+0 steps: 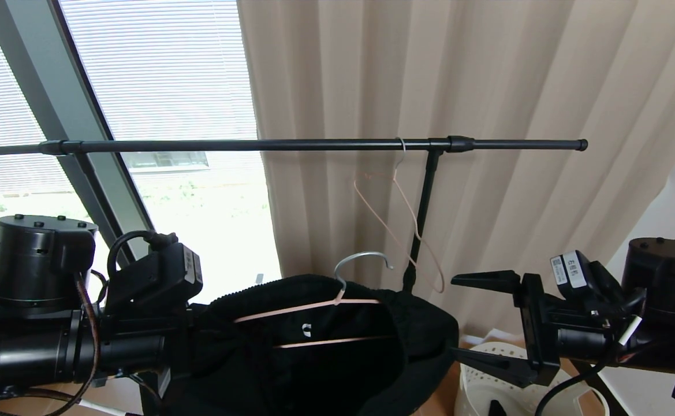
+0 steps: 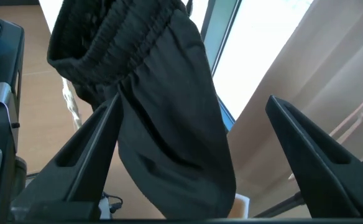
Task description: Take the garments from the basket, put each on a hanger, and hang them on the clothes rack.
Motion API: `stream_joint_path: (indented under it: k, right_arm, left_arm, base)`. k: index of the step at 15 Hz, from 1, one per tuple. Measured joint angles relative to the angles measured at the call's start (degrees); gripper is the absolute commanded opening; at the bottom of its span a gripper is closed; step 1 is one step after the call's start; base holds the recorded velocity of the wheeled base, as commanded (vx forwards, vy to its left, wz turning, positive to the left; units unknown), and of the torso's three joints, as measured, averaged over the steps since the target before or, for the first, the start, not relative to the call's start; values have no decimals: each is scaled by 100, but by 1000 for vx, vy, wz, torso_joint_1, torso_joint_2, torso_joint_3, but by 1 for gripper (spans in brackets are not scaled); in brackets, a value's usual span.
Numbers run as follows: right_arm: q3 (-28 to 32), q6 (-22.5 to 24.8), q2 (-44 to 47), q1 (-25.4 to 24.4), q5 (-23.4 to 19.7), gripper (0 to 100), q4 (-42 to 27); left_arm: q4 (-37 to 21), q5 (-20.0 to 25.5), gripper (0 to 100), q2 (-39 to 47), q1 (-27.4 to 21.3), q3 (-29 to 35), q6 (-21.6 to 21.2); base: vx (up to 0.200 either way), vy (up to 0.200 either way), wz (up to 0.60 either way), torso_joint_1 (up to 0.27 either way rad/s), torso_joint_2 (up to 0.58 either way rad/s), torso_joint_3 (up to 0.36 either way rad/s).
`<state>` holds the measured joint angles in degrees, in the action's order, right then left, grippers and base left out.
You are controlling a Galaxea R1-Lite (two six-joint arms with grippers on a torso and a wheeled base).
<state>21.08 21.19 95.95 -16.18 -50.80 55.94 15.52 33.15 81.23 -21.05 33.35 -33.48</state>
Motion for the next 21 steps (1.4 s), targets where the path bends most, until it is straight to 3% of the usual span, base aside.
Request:
stream_joint_path:
  k: [7,15,21]
  right_arm:
    - [22,344,411,13,-16,100,6]
    - [138,1291,1386,334,-33,100,5]
    - [245,1346,1805,389,38,100,2]
  left_arm:
    - [18,9,0,-101,6,-98,37]
    - [11,137,0,-317,30,-116,283]
    - [10,154,0,-544,30,-185,354]
  base:
    - [0,0,0,0,0,0]
    - [0,0,0,0,0,0]
    - [0,0,0,0,0,0]
